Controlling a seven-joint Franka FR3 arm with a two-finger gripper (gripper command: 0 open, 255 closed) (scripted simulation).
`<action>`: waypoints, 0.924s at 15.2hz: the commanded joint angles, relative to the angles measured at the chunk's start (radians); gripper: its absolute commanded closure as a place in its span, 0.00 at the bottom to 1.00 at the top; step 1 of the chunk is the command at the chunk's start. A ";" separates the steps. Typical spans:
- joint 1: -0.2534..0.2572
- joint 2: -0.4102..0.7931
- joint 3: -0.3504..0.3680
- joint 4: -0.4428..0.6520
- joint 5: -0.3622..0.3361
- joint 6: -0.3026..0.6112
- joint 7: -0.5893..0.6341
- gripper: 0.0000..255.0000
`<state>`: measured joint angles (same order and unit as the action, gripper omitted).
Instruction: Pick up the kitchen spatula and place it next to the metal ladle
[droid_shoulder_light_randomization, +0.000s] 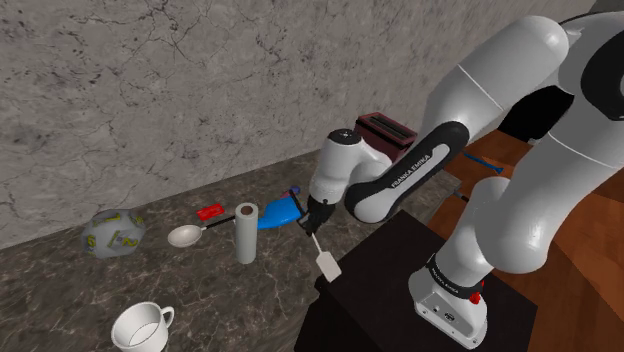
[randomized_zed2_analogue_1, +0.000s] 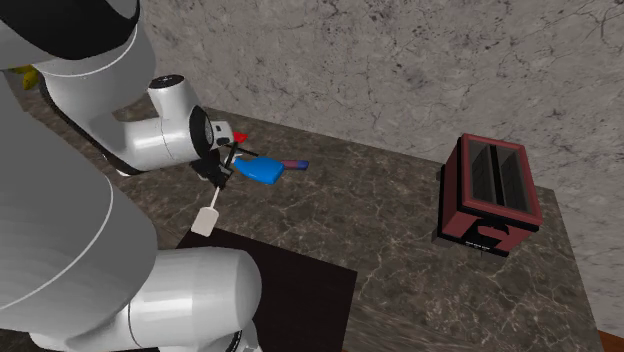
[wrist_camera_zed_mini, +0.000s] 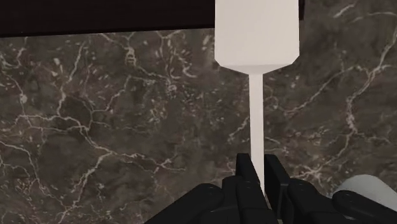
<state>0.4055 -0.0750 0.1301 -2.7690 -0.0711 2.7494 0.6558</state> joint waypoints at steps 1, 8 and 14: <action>0.025 0.029 0.036 0.033 -0.012 -0.007 0.075 1.00; 0.095 0.125 0.110 0.142 -0.074 -0.030 0.273 1.00; 0.104 0.223 0.083 0.148 -0.164 0.055 0.342 1.00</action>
<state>0.5079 0.1325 0.2186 -2.6219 -0.2202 2.7905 0.9873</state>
